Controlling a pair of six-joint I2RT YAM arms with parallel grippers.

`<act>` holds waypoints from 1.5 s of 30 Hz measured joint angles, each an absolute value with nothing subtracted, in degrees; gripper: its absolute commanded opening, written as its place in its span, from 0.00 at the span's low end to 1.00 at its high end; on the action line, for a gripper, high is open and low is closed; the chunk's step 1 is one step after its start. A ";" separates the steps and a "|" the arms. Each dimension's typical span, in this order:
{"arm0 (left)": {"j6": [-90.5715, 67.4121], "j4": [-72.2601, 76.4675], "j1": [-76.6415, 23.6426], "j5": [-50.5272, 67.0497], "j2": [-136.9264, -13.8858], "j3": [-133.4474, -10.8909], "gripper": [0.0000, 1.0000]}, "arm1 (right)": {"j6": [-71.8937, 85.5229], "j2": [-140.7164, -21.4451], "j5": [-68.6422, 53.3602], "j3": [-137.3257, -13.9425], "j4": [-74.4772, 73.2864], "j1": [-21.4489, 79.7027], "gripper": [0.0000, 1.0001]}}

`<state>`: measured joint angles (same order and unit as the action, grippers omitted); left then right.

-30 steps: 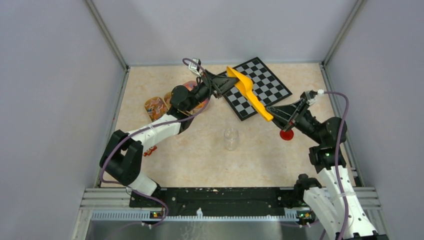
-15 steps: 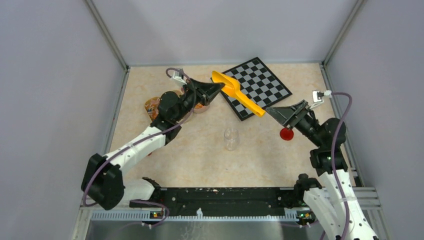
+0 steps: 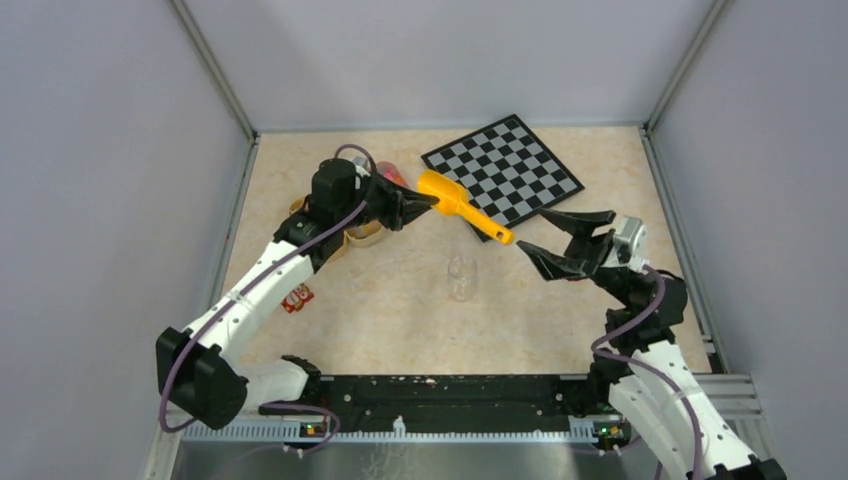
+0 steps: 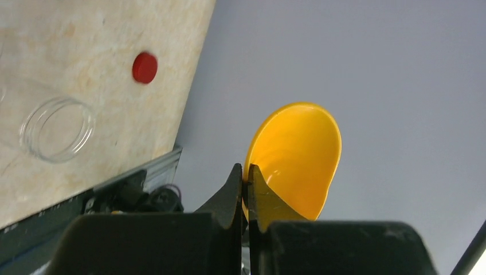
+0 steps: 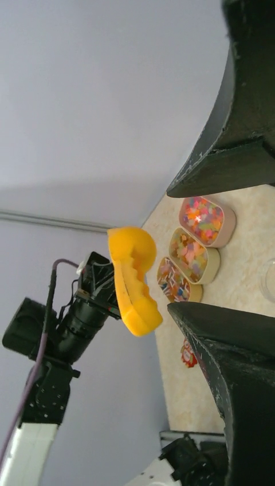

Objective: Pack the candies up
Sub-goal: Pick up the spatula from the center of the board.

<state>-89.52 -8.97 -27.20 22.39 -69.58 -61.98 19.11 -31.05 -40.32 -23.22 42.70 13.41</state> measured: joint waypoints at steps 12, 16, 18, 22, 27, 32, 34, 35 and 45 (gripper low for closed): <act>-93.93 -18.28 -27.22 30.39 -68.99 -60.14 0.00 | -8.84 -40.12 -39.09 -21.02 50.41 33.43 0.61; -94.06 -21.74 -27.22 28.71 -67.70 -60.10 0.00 | -15.64 -42.04 -36.29 -21.52 48.58 37.21 0.61; -94.17 -23.31 -27.22 27.55 -67.24 -60.10 0.00 | -18.06 -42.70 -35.20 -21.91 47.44 38.26 0.62; -94.48 -25.10 -27.20 26.00 -66.35 -60.10 0.00 | -20.73 -42.94 -34.11 -22.98 46.04 39.18 0.61; -94.39 -27.29 -27.20 24.88 -66.13 -60.10 0.00 | -22.46 -43.05 -33.41 -25.41 43.97 39.75 0.55; -94.39 -29.47 -27.20 24.45 -66.15 -60.12 0.00 | -23.16 -44.49 -32.58 -28.62 39.66 40.49 0.50; -94.39 -30.00 -27.20 24.38 -66.15 -60.12 0.00 | -23.40 -44.80 -32.38 -28.67 38.79 40.84 0.50; -94.39 -30.24 -27.20 24.36 -66.15 -60.12 0.00 | -23.44 -45.06 -32.36 -28.67 38.09 41.01 0.50; -94.37 -31.70 -27.20 24.08 -66.15 -60.12 0.00 | -23.46 -48.12 -31.46 -30.17 34.92 42.76 0.24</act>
<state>-94.37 -31.70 -27.20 24.08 -66.15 -60.12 -23.46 -48.12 -31.46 -30.17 34.92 42.76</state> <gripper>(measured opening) 0.012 0.339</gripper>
